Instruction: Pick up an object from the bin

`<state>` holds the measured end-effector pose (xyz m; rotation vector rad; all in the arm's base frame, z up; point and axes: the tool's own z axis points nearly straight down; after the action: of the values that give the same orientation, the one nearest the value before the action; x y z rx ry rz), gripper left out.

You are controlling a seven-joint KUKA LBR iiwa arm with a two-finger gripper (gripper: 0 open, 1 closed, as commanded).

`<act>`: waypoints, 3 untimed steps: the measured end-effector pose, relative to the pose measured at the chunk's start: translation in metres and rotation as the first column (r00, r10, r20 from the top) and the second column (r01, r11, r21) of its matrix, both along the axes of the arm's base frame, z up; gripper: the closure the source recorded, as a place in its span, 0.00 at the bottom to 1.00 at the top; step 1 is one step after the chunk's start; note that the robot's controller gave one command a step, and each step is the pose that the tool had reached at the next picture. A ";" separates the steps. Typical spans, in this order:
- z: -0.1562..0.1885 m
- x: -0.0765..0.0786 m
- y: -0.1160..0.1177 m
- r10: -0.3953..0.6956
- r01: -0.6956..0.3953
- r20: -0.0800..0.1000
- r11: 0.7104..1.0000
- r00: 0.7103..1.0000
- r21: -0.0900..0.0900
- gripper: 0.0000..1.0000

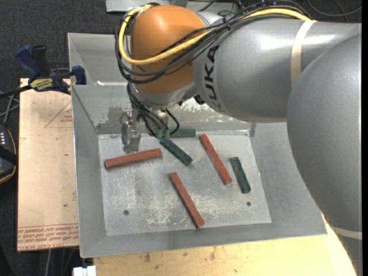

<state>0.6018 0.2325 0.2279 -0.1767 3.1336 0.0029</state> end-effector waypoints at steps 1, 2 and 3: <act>0.000 0.000 0.000 0.000 0.000 0.000 1.000 1.000 0.000 1.00; -0.007 0.003 0.002 0.144 -0.144 0.002 0.990 0.990 -0.001 1.00; -0.041 -0.029 -0.039 -0.047 0.047 -0.002 0.999 0.999 -0.001 0.00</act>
Offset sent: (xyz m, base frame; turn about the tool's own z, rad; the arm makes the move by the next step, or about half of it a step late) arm 0.0149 0.0088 -0.0428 -0.7426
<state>0.5723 0.1938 0.1870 -0.1033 3.1390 0.0022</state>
